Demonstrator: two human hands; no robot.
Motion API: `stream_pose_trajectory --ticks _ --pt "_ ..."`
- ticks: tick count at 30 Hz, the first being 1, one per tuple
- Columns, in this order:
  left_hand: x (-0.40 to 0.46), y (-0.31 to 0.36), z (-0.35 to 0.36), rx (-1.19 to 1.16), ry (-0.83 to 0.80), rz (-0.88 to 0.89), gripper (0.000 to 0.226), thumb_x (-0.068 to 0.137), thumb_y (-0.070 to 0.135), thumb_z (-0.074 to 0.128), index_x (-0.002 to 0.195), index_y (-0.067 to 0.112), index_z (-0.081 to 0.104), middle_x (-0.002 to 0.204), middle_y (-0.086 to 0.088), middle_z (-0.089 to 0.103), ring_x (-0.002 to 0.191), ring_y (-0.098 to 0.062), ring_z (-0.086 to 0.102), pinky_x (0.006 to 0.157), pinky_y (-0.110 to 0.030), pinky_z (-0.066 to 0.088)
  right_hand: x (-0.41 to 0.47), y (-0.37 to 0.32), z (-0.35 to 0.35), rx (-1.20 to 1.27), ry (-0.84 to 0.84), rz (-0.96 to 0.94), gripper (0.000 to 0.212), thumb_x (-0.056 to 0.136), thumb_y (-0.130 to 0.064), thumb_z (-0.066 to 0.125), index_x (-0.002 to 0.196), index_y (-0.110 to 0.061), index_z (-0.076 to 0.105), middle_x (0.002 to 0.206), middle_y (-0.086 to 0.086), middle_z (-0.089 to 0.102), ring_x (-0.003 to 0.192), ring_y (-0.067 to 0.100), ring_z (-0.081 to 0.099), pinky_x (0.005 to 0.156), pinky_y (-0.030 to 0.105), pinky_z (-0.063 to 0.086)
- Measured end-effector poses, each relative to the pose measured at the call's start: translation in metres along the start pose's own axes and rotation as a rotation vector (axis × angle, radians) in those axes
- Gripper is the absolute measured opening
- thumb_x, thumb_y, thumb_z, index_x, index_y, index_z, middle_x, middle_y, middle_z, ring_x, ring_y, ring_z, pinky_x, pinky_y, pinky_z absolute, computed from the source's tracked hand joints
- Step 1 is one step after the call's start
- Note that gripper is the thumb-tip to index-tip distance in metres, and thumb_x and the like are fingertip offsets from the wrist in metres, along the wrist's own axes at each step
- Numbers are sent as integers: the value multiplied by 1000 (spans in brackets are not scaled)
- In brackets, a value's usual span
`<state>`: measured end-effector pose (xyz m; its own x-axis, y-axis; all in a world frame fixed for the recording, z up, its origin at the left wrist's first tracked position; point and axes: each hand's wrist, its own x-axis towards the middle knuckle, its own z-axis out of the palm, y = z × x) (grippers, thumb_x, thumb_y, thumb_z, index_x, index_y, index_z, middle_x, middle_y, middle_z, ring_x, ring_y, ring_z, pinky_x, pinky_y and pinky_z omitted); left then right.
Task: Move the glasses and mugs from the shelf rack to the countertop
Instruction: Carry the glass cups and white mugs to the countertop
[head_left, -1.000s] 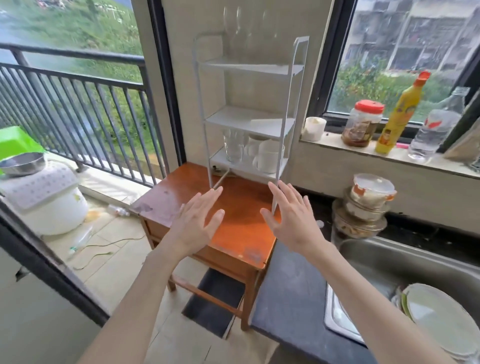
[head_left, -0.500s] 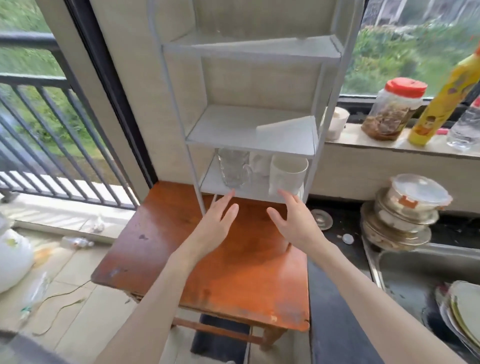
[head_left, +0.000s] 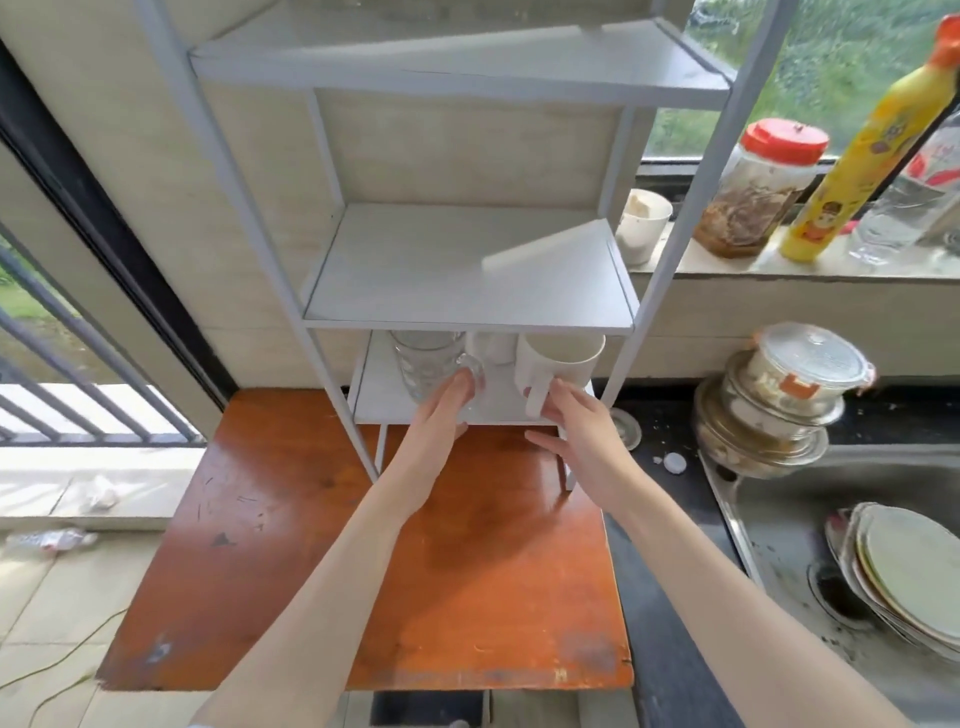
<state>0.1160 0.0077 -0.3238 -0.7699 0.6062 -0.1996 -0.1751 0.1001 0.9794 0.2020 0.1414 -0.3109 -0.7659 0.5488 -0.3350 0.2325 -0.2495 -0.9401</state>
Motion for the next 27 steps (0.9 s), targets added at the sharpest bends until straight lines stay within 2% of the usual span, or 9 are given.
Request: stream_pose_trajectory --ticks 4,8,11,14,17,20,23,25,27 --pt "7 3 4 -73 21 28 45 93 49 36 118 17 56 129 -2 57 123 -12 48 99 -36 38 5 -2 9 213 -40 31 23 98 -27 38 97 -17 59 107 8 62 104 16 58 82 36 53" --pt "6 3 11 -111 103 69 37 91 50 35 95 22 58 103 -1 64 105 -12 58 97 -37 44 9 -2 11 163 -11 44 24 98 -26 36 92 -14 56 94 7 56 100 20 58 79 32 54" --pt "0 0 13 -133 186 83 33 94 43 33 92 16 51 80 -1 54 93 -16 59 98 -40 43 9 3 11 113 42 44 25 98 -26 35 84 -14 52 78 4 46 81 15 52 91 37 51" --pt "-7 2 11 -156 245 90 30 96 39 31 89 14 45 74 -2 42 80 -14 53 98 -41 46 3 10 8 22 76 11 28 99 -25 30 79 -14 47 67 -1 37 68 12 42 97 38 48" --pt "-19 5 8 -236 277 74 32 97 37 31 77 15 43 70 0 35 71 -14 44 93 -45 48 -10 15 4 -63 83 -53 30 98 -23 29 75 -16 46 65 -3 35 62 10 42 92 39 52" --pt "-42 -1 7 -275 275 56 35 97 35 34 79 8 48 60 4 37 65 -11 47 89 -45 51 -31 21 -3 -156 61 -86 31 99 -29 29 75 -19 47 67 -3 38 61 8 46 87 37 54" --pt "-73 -11 7 -350 237 64 33 97 32 37 67 18 42 51 9 34 50 -7 37 83 -46 52 -63 30 -19 -238 38 -161 34 98 -31 30 70 -20 44 67 -4 40 58 7 47 77 33 54" --pt "-95 -15 11 -341 190 83 34 95 32 38 63 24 42 52 10 33 50 -7 36 82 -45 51 -88 36 -34 -247 22 -214 34 98 -30 30 68 -19 42 66 -3 38 59 9 45 63 23 50" --pt "-115 -17 22 -290 159 87 34 94 32 38 61 25 43 52 10 33 50 -7 36 83 -45 51 -117 43 -54 -221 7 -234 34 99 -26 31 68 -17 41 65 -2 36 62 13 42 62 25 48"
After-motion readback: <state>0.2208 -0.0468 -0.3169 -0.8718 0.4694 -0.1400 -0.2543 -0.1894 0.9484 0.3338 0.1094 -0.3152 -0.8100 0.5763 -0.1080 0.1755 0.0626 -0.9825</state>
